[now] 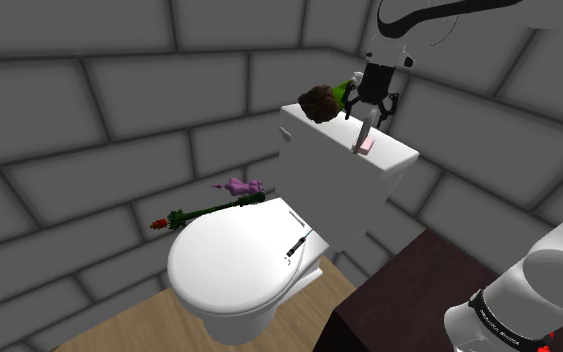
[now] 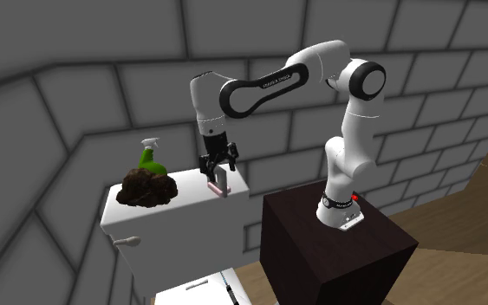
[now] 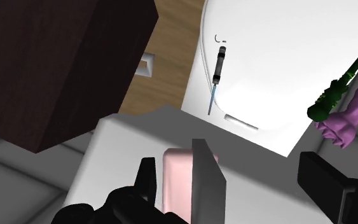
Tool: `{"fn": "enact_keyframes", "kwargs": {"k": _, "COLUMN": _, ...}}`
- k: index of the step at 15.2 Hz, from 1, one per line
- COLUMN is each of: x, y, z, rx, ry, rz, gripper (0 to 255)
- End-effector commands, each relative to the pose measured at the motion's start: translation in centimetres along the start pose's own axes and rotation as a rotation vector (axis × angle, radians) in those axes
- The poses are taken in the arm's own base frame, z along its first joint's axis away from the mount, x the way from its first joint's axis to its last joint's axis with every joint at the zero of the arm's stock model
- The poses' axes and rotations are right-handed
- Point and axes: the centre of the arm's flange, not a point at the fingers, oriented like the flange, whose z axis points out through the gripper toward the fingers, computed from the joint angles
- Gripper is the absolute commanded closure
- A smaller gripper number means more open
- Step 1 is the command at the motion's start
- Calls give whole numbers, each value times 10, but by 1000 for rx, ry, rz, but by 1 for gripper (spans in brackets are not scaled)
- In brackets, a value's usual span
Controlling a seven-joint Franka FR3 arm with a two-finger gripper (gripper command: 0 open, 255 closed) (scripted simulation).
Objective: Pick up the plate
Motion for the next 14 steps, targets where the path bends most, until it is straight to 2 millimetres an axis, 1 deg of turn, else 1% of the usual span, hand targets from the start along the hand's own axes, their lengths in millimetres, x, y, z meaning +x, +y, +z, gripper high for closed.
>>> {"fn": "enact_keyframes", "kwargs": {"k": 1, "x": 0, "y": 1, "z": 2, "rx": 1, "ry": 0, "rz": 0, "gripper": 0}}
{"fn": "enact_keyframes", "kwargs": {"k": 2, "x": 1, "y": 0, "z": 3, "rx": 1, "ry": 0, "rz": 0, "gripper": 255}}
{"fn": "enact_keyframes", "kwargs": {"k": 11, "x": 0, "y": 1, "z": 2, "rx": 1, "ry": 0, "rz": 0, "gripper": 255}}
{"fn": "enact_keyframes", "kwargs": {"k": 14, "x": -3, "y": 1, "z": -13, "rx": 1, "ry": 0, "rz": 0, "gripper": 255}}
